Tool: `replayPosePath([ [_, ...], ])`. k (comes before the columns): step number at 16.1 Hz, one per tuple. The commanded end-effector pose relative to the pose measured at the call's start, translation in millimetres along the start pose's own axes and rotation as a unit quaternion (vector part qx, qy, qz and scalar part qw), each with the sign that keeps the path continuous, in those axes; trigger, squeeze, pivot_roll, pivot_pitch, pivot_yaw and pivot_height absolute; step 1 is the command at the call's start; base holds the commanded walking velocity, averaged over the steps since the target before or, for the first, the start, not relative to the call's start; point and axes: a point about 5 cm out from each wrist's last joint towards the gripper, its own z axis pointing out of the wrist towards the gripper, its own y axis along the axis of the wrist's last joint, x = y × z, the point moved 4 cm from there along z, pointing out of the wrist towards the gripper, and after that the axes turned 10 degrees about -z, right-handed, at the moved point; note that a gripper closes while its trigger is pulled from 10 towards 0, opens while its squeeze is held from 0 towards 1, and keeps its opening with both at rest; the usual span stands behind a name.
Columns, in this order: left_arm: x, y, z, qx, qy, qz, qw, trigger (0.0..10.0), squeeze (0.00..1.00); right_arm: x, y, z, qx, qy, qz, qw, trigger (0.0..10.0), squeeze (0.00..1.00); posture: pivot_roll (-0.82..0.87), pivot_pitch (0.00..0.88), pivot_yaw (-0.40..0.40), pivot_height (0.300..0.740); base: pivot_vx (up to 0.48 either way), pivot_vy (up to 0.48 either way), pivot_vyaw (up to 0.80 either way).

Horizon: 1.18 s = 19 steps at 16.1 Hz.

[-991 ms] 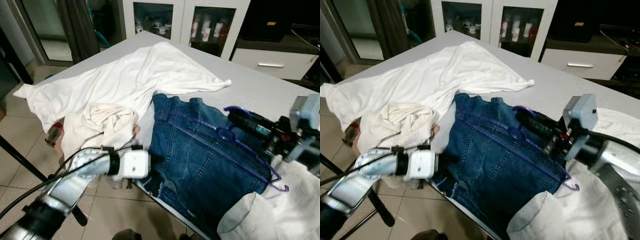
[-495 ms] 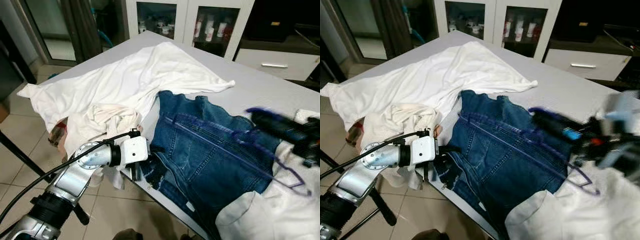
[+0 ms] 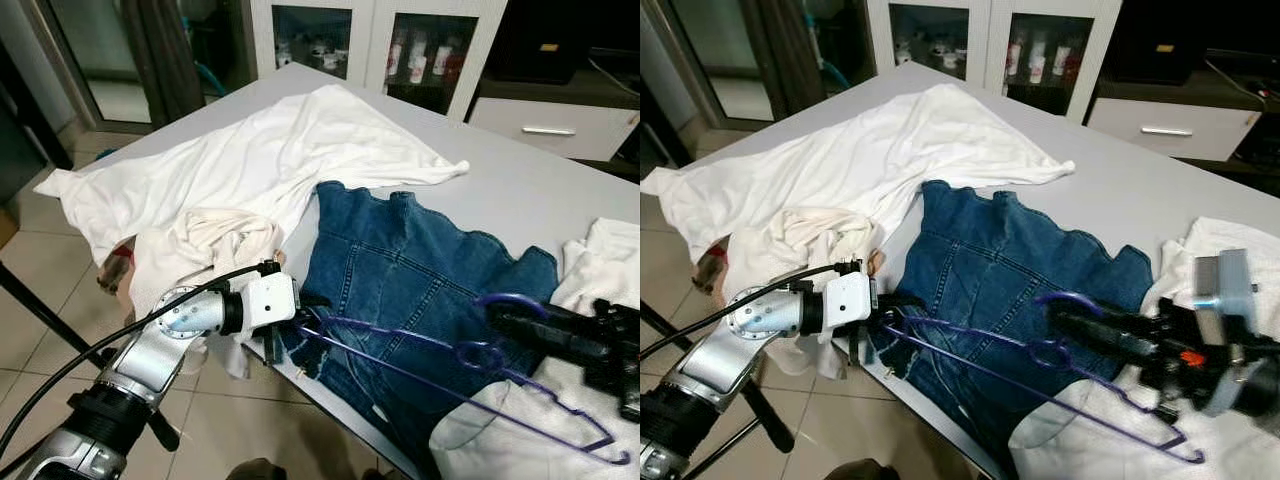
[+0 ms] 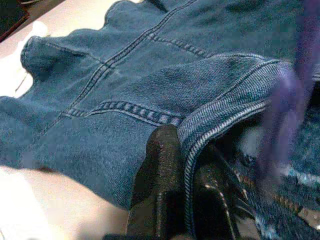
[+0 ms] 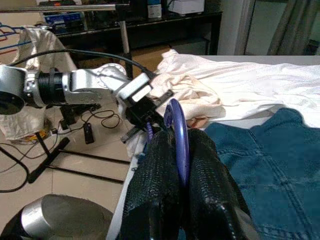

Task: Hang hanger

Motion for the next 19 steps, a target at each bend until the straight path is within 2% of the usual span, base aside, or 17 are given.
replayPosePath([
  [1, 5.7, 1.4, -1.7, 0.000, 0.006, 0.004, 1.000, 0.0, 0.00, -3.6, 2.9, -7.4, 0.010, -0.009, -0.006, 1.000, 10.0, 0.00, -0.07, 0.058, 0.029, 0.740, 0.000, 0.000, 0.00],
  [3, 5.7, -1.9, -1.2, 0.003, 0.004, 0.002, 1.000, 0.0, 0.00, -8.1, 6.7, -19.9, 0.021, -0.029, -0.019, 0.999, 10.0, 0.00, -0.08, 0.059, 0.028, 0.740, 0.000, 0.000, 0.00],
  [5, 4.9, -4.3, 0.2, 0.005, 0.001, 0.001, 1.000, 0.0, 0.00, -12.8, 15.0, -25.4, 0.009, -0.042, -0.027, 0.999, 10.0, 0.00, -0.08, 0.057, 0.030, 0.740, 0.000, 0.000, 0.00],
  [9, 8.2, -9.4, 3.1, 0.009, 0.004, -0.006, 1.000, 0.0, 0.00, 11.0, 17.3, -14.5, -0.014, 0.007, 0.000, 1.000, 10.0, 0.00, -0.10, 0.057, 0.031, 0.740, 0.000, 0.000, 0.00],
  [12, 15.7, -13.6, 3.0, 0.015, 0.013, -0.009, 1.000, 0.5, 0.00, 22.8, 15.6, -7.7, -0.009, 0.033, 0.008, 0.999, 10.0, 0.00, -0.10, 0.055, 0.030, 0.740, 0.000, 0.000, 0.00],
  [16, 33.4, -12.7, 2.7, 0.025, 0.031, 0.000, 0.999, 1.0, 0.00, 20.9, 21.3, -8.1, -0.009, 0.035, -0.001, 0.999, 10.0, 0.00, -0.10, 0.051, 0.030, 0.740, 0.000, 0.000, 0.00],
  [19, 43.2, -9.7, 9.1, 0.029, 0.033, 0.007, 0.999, 1.3, 0.00, 22.4, 26.1, -6.1, -0.005, 0.038, -0.015, 0.999, 10.0, 0.00, -0.11, 0.049, 0.037, 0.740, 0.000, 0.000, 0.00],
])
